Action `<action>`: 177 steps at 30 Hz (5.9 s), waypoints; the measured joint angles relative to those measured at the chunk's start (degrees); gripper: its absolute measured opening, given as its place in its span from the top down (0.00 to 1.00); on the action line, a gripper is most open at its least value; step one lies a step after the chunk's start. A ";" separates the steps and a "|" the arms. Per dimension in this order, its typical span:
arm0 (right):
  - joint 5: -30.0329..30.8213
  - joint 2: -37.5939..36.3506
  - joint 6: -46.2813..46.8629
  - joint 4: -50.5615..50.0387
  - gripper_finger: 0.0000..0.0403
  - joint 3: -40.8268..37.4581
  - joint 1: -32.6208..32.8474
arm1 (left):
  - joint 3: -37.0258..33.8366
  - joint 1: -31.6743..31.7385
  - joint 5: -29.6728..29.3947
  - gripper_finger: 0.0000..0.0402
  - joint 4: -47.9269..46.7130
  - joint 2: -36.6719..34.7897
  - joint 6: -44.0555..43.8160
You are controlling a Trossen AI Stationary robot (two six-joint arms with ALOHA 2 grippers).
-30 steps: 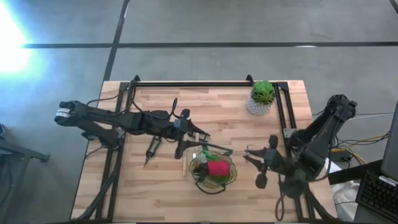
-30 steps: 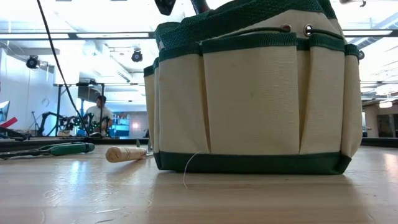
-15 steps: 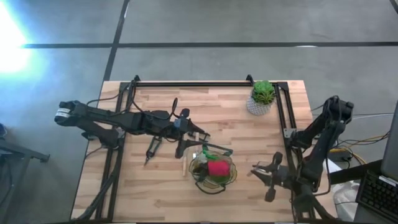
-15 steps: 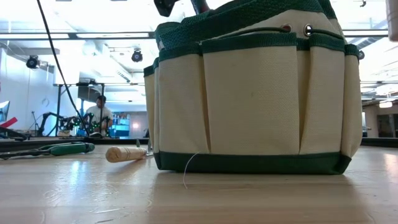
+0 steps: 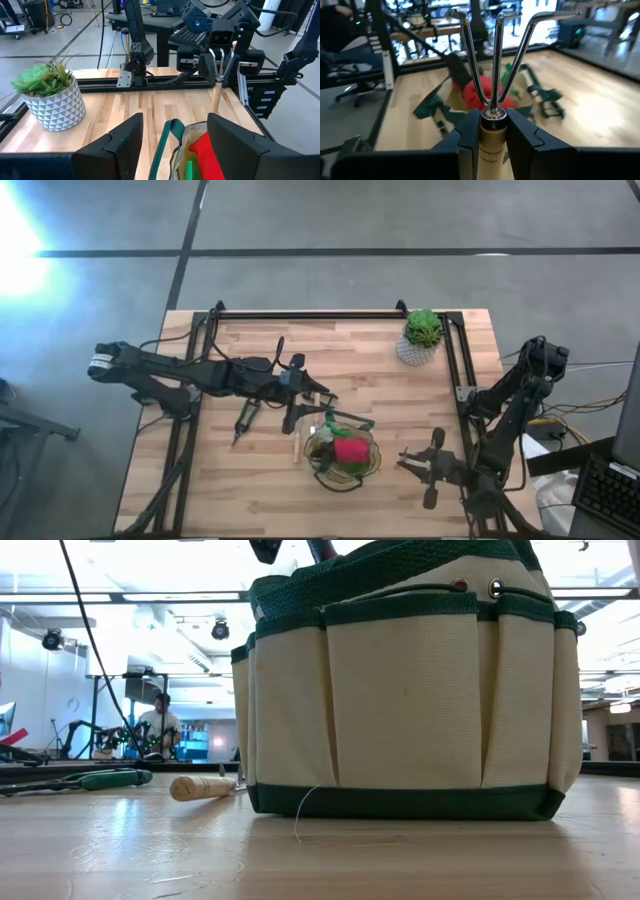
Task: Pick & Place Garden tools in Gardening bag
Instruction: Put the right brown hand rake into the white gardening bag, then put the brown hand rake into the white gardening bag
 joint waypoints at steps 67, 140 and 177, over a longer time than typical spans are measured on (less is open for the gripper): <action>-21.95 9.85 -26.25 47.87 0.87 -12.72 -16.29 | 0.00 0.11 0.02 0.45 -0.16 0.07 0.15; -23.92 8.87 -13.46 40.87 0.50 -12.39 -13.19 | 0.00 0.09 0.03 0.45 0.02 0.07 -0.04; -29.88 -10.64 10.94 4.73 0.75 -12.49 -6.02 | 0.00 0.11 0.04 0.45 -14.27 -6.17 -4.12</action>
